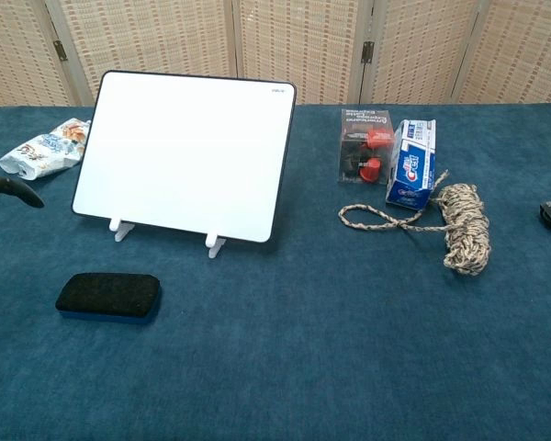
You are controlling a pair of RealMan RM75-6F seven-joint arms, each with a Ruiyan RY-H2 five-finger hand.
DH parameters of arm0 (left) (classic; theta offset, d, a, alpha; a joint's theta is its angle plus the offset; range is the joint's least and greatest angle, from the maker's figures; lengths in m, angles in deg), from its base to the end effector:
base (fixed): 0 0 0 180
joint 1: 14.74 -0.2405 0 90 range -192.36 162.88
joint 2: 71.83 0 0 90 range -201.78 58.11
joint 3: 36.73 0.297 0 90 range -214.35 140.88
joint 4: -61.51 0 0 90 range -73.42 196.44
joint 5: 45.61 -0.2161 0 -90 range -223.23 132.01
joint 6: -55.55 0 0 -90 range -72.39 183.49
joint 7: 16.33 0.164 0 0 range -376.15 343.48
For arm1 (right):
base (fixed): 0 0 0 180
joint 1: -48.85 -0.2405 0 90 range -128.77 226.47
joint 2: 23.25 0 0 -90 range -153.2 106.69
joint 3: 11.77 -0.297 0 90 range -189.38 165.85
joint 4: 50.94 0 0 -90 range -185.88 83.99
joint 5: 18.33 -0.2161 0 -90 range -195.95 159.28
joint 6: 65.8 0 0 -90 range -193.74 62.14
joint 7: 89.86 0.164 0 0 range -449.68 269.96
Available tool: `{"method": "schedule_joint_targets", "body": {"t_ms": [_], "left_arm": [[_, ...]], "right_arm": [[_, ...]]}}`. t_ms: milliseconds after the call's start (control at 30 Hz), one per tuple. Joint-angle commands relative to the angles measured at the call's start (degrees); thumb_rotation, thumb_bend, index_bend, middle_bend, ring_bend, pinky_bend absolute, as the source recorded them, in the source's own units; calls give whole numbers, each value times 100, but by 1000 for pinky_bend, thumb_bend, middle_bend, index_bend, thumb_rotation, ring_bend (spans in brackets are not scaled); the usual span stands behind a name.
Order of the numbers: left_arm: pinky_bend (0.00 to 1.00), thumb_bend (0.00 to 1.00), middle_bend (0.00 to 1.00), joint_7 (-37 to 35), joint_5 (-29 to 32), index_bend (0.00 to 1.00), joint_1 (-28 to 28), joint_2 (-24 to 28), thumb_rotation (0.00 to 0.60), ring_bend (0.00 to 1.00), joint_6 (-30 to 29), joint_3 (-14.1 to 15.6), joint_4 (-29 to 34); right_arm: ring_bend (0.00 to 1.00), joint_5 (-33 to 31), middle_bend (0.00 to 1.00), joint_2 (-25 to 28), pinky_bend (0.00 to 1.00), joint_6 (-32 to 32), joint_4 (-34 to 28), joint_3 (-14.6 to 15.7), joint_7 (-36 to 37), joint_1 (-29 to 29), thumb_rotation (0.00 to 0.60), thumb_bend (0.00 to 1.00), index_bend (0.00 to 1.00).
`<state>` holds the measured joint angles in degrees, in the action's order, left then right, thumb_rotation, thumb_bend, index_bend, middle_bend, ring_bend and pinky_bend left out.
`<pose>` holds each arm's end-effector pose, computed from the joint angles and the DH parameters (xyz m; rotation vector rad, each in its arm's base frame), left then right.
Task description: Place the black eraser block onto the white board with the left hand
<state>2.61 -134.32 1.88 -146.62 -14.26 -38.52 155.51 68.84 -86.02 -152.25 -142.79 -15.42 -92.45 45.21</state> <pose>-0.2810 0.2533 0.0564 -1.8050 -0.7947 -0.8360 -0.3514 -0.2003 0.1851 1.3925 -0.8202 0.8687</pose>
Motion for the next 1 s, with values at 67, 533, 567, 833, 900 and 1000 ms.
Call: {"method": "schedule_joint_targets", "body": {"t_ms": [67,533,567,833,900,1000], "left_arm": [[1000,273,1000,302,444,249,187,-6,600,988,416,-25,329],[1000,272,1000,766,1463,232,634,-565,600,988,1119,-97,374],[1000,272,1000,750,1483,233,653,-606,600,988,1136,-94,331],[1000,272,1000,458,1534,262,765,-767,600,988,1144,-123,50],[1000,272,1000,394,1532,271,778,-760,600,988,1132,-123,25],[1000,273,1000,274,1528,283,799,-778,600,989,1134,-111,-48]], "right_arm": [[0,21,0,12,12,-38,15,0,51,17,600,367,0],[0,130,0,22,12,-129,35,32,122,51,600,367,0],[0,132,0,23,12,-131,38,33,129,52,600,367,0],[0,151,0,5,12,-113,39,42,77,41,600,367,0],[0,143,0,2,12,-114,38,37,75,42,600,367,0],[0,133,0,3,12,-108,36,33,74,41,600,367,0]]}}
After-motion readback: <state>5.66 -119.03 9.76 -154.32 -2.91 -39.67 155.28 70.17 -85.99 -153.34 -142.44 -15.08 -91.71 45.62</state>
